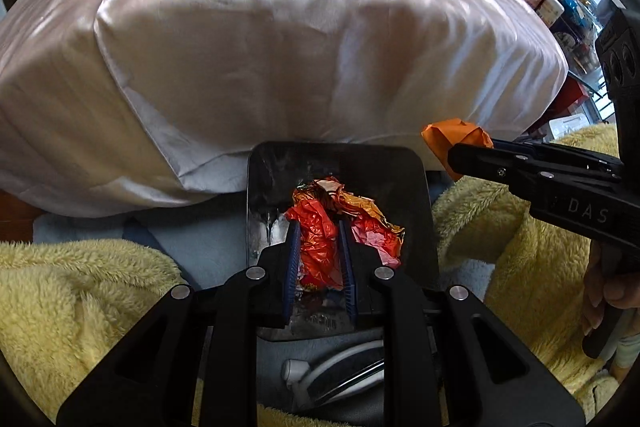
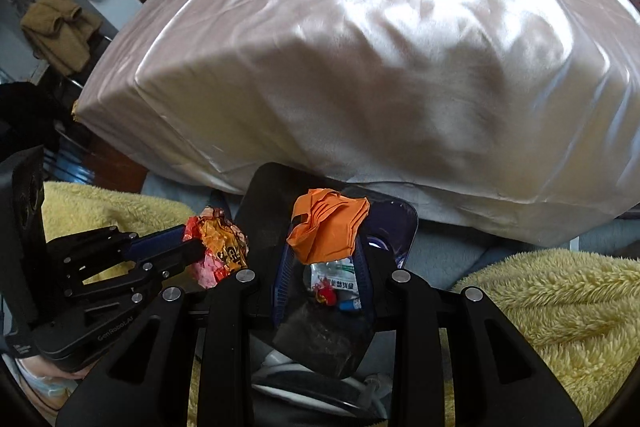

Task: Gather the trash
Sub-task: 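Carry both wrappers down into the black bin while both tools open, then raise both open tools back over the table toward the pink cone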

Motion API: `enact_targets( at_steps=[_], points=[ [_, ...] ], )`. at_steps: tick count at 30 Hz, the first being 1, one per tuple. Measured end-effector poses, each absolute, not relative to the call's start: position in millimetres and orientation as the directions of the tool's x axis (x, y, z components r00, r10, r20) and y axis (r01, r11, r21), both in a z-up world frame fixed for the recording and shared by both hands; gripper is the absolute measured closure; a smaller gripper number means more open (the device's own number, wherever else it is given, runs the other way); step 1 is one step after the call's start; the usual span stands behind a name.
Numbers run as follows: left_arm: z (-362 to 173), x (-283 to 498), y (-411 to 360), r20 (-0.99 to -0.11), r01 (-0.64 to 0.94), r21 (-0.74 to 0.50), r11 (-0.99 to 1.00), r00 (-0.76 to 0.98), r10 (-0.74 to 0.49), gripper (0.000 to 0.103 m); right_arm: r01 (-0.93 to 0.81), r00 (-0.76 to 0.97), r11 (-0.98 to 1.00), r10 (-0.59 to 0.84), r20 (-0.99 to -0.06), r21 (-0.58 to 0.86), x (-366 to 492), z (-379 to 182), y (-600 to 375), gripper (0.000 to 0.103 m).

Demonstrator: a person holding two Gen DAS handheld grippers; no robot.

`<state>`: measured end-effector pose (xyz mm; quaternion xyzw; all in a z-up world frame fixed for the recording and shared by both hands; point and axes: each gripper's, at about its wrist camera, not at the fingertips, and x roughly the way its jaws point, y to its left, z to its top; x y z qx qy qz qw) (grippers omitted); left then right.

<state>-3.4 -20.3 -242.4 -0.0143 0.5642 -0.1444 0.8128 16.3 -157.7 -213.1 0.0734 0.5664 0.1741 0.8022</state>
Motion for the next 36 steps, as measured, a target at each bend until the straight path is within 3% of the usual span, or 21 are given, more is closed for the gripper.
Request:
enact_targets(
  at_steps=[11, 13, 15, 17, 19, 23, 25, 28, 36],
  points=[
    [-261, -10, -20, -0.932, 0.212, -0.185, 0.960, 0.272, -0.240, 0.084, -0.179, 0.231, 0.938, 0.335, -0.914, 0.298, 7, -244, -156, 0.071],
    [-263, -10, -20, -0.933, 0.215, -0.183, 0.959, 0.269, -0.238, 0.084, -0.176, 0.234, 0.936, 0.340, -0.911, 0.305, 8, -243, -156, 0.065],
    [-263, -10, -22, -0.935, 0.220, -0.178, 0.959, 0.265, -0.235, 0.084, -0.175, 0.236, 0.935, 0.345, -0.908, 0.310, 9, -243, -156, 0.046],
    [-263, -10, -22, -0.937, 0.223, -0.174, 0.959, 0.262, -0.231, 0.078, -0.176, 0.236, 0.934, 0.346, -0.908, 0.311, 9, -243, -156, 0.045],
    [-263, -10, -22, -0.937, 0.221, -0.171, 0.960, 0.265, -0.227, 0.064, -0.170, 0.234, 0.934, 0.349, -0.907, 0.315, 10, -243, -157, 0.044],
    [-262, -8, -20, -0.938, 0.213, -0.170, 0.962, 0.265, -0.224, 0.052, -0.136, 0.236, 0.929, 0.368, -0.899, 0.344, 14, -240, -165, 0.040],
    [-259, -6, -18, -0.937, 0.210, -0.171, 0.963, 0.267, -0.224, 0.039, -0.117, 0.247, 0.927, 0.376, -0.893, 0.357, 17, -236, -170, 0.036],
    [-252, -2, -15, -0.935, 0.205, -0.161, 0.965, 0.282, -0.216, 0.026, -0.101, 0.277, 0.926, 0.377, -0.884, 0.363, 23, -223, -178, 0.030],
    [-220, 25, 5, -0.918, 0.169, -0.128, 0.977, 0.353, -0.181, 0.013, -0.104, 0.395, 0.933, 0.357, -0.846, 0.345, 51, -173, -200, 0.022]
  ],
)
